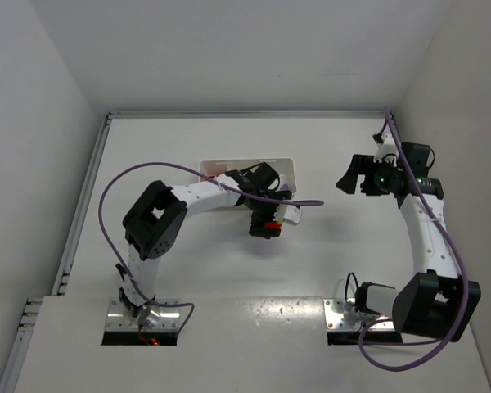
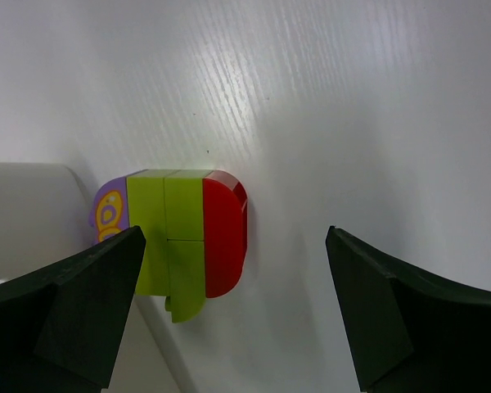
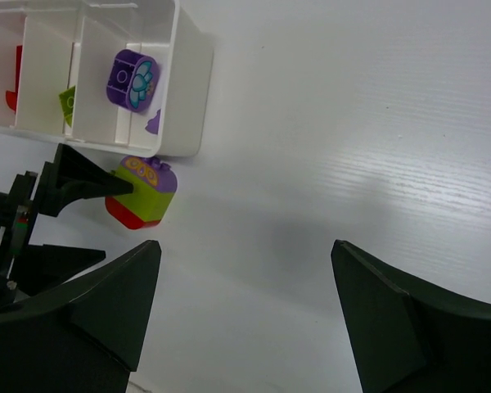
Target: Sort the legos into containers by color
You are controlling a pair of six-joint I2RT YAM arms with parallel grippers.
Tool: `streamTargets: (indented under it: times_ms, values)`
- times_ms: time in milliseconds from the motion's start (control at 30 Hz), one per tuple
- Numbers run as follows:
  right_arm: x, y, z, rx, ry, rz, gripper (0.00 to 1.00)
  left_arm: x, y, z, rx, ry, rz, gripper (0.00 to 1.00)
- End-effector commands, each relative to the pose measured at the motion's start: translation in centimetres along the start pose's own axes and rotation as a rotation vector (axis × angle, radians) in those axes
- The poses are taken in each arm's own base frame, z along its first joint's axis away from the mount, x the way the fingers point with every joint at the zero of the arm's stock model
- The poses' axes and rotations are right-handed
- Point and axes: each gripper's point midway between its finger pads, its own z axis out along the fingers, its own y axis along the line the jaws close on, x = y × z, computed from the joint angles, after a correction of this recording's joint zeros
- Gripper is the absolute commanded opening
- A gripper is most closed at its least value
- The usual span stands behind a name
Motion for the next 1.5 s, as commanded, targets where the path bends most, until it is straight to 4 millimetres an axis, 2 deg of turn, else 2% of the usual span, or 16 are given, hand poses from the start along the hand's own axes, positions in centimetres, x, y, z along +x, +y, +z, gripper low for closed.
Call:
streamTargets:
  times_ms: [0, 300, 333, 467, 767, 967, 1033, 1167, 1233, 1267, 1333, 1367, 1400, 1433, 1467]
  values:
    - [-0.4, 0.6, -0.6, -0.033, -0.031, 0.019, 0.86, -2.0, 2.2, -0.1, -0.059, -0.047, 0.079, 0.99]
    - [-0.1, 0.6, -0.2, -0.069, -0.022, 0.060, 0.87, -1.6, 3.9, 0.1, -0.101, -0.034, 0.084, 0.99]
    - [-0.3, 0.7, -0.2, -0.079, -0.030, 0.055, 0.87, -0.8, 4.1, 0.2, -0.104, -0.018, 0.070, 0.99]
    - [0.0, 0.7, 0.2, -0.091, -0.014, 0.066, 0.88, -0.6, 5.0, 0.5, -0.120, -0.001, 0.071, 0.99]
    - [0.0, 0.4, 0.6, -0.103, -0.002, 0.082, 0.89, 1.0, 4.7, 1.5, -0.088, 0.054, 0.060, 0.99]
    - [-0.1, 0.3, 0.5, -0.106, 0.001, 0.092, 0.89, 2.7, 4.2, 1.8, -0.063, 0.098, 0.036, 0.99]
    - [0.0, 0.1, 0.7, -0.107, 0.009, 0.088, 0.89, 3.2, 4.6, 1.7, -0.072, 0.108, 0.028, 0.99]
    - [0.2, 0.3, 0.9, -0.126, 0.016, 0.094, 0.89, 3.5, 4.6, 1.5, -0.064, 0.106, 0.016, 0.99]
    - [0.3, 0.6, 1.0, -0.149, 0.022, 0.100, 0.89, 2.9, 4.8, 1.3, -0.058, 0.066, 0.004, 0.91]
    - [0.5, 0.9, 1.0, -0.162, 0.030, 0.106, 0.89, 2.7, 4.7, 1.4, -0.053, 0.056, -0.006, 0.75]
    - [0.7, 1.1, 1.3, -0.187, 0.046, 0.134, 0.89, 1.9, 5.4, 0.8, -0.070, 0.024, -0.056, 0.60]
    - [1.0, 1.8, 1.2, -0.226, 0.053, 0.154, 0.89, 1.6, 5.1, 0.9, -0.057, 0.003, -0.079, 0.54]
    - [1.7, 2.8, 1.5, -0.276, 0.078, 0.184, 0.89, 0.7, 5.6, 0.1, -0.075, -0.033, -0.120, 0.45]
    - [1.7, 2.8, 1.5, -0.277, 0.080, 0.196, 0.89, 0.1, 6.1, -0.3, -0.097, -0.050, -0.132, 0.41]
    - [2.6, 3.5, 1.7, -0.326, 0.106, 0.251, 0.89, -0.5, 5.9, -0.5, -0.101, -0.073, -0.158, 0.39]
